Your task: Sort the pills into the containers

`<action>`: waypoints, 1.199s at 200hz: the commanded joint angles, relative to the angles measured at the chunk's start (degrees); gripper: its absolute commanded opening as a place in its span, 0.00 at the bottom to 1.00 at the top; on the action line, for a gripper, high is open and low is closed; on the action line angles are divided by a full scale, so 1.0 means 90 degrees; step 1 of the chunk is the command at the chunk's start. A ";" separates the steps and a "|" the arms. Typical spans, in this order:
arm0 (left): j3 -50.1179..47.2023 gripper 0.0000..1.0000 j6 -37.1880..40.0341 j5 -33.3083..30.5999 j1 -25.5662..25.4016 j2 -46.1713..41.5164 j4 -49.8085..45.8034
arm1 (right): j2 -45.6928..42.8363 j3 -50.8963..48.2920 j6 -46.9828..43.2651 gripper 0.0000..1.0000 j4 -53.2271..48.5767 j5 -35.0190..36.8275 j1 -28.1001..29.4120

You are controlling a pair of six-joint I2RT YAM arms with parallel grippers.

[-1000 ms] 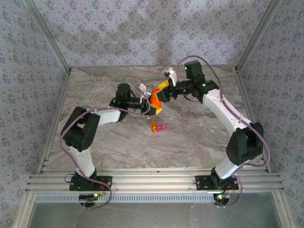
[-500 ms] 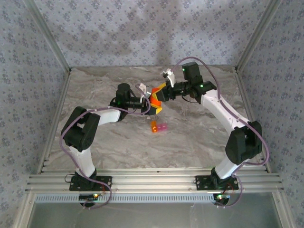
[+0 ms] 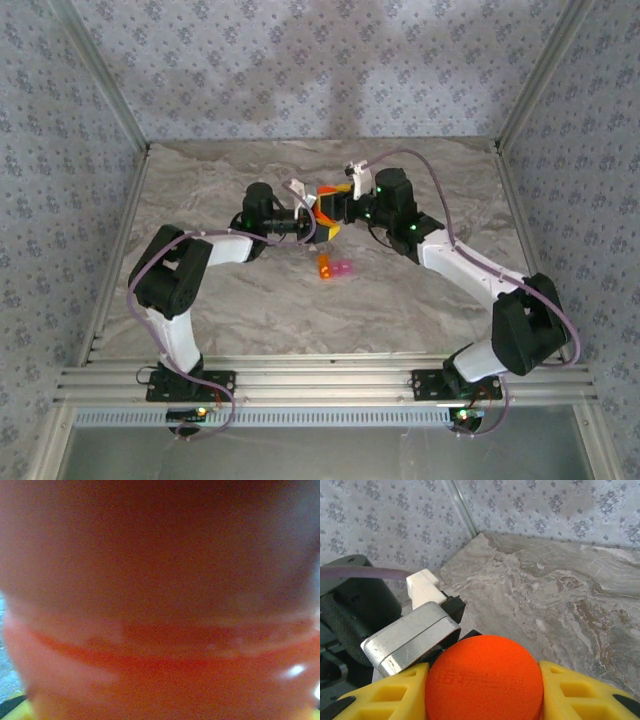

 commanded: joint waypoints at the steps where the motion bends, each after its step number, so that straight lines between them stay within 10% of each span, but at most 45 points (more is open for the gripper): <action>1: 0.0241 0.00 0.0083 0.0101 -0.0074 -0.0306 0.1354 | 0.0324 -0.0240 0.0518 0.30 -0.0328 0.0676 0.0038; 34: 0.0238 0.00 0.0082 0.0116 -0.0045 -0.0239 0.1377 | 0.0257 -0.0062 0.0408 0.37 -0.0519 0.0294 -0.0169; 82: 0.0231 0.00 0.0096 0.0353 0.0080 -0.0197 0.1259 | -0.0250 0.0200 -0.0258 0.75 -0.0684 -0.2177 -0.1201; 157: 0.0526 0.00 0.0374 0.1200 0.0121 -0.0302 0.0340 | 0.0100 0.1431 -0.1799 0.76 -0.2223 -0.4180 -0.1791; 240: 0.0637 0.00 0.0468 0.1477 0.0055 -0.0349 -0.0018 | 0.0768 0.2246 -0.2470 0.76 -0.2970 -0.4277 -0.1159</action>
